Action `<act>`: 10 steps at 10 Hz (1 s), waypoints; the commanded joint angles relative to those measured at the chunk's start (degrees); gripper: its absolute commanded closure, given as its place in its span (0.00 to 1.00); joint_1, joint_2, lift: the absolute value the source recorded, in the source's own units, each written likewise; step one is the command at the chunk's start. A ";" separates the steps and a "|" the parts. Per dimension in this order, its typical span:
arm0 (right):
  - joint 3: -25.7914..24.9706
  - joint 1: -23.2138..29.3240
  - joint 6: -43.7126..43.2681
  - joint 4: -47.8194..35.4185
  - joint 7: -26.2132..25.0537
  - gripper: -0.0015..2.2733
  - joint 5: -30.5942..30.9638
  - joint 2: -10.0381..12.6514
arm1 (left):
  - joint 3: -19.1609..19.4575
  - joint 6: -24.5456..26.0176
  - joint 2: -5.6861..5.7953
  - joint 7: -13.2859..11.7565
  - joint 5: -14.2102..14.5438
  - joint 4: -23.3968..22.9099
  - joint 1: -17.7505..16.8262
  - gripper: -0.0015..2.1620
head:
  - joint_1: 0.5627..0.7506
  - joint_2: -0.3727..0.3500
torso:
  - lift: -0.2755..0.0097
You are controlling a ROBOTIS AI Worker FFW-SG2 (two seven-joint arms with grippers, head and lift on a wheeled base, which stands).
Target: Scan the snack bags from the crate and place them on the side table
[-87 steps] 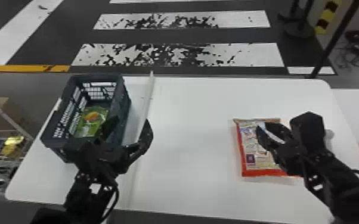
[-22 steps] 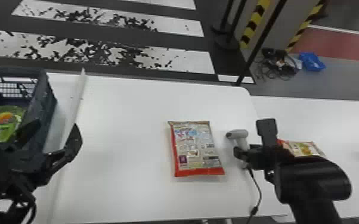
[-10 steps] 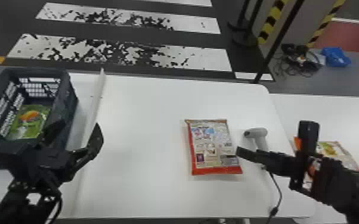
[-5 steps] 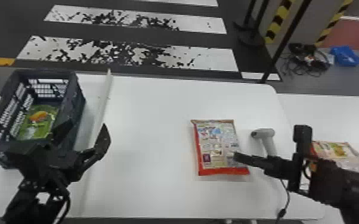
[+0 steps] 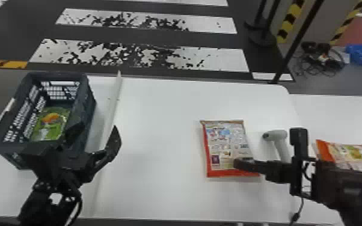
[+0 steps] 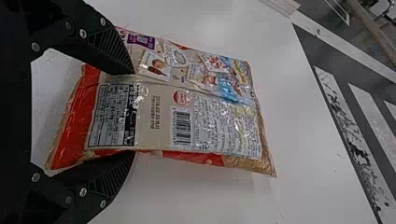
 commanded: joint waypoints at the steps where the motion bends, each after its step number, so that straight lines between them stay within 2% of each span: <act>1: 0.36 0.18 -0.47 0.12 0.02 0.99 0.32 0.00 | 0.00 -0.06 0.00 0.00 0.00 0.00 0.03 0.02 | 0.70 0.44 | 0.79; 3: -2.11 0.79 0.94 -1.11 2.57 0.99 -1.53 -0.09 | 0.09 -0.24 0.09 0.00 0.00 0.00 0.03 0.02 | 0.70 0.45 | 0.79; 6: -9.14 1.85 4.28 -2.78 7.14 0.99 -9.79 -0.35 | 0.00 -0.24 0.00 0.00 0.00 0.00 0.12 0.02 | 0.70 0.44 | 0.79; 10: -21.35 2.90 9.38 -7.70 7.14 0.99 -20.95 -0.53 | 0.00 -0.06 0.00 0.00 0.00 -0.18 0.12 0.02 | 0.70 0.39 | 0.79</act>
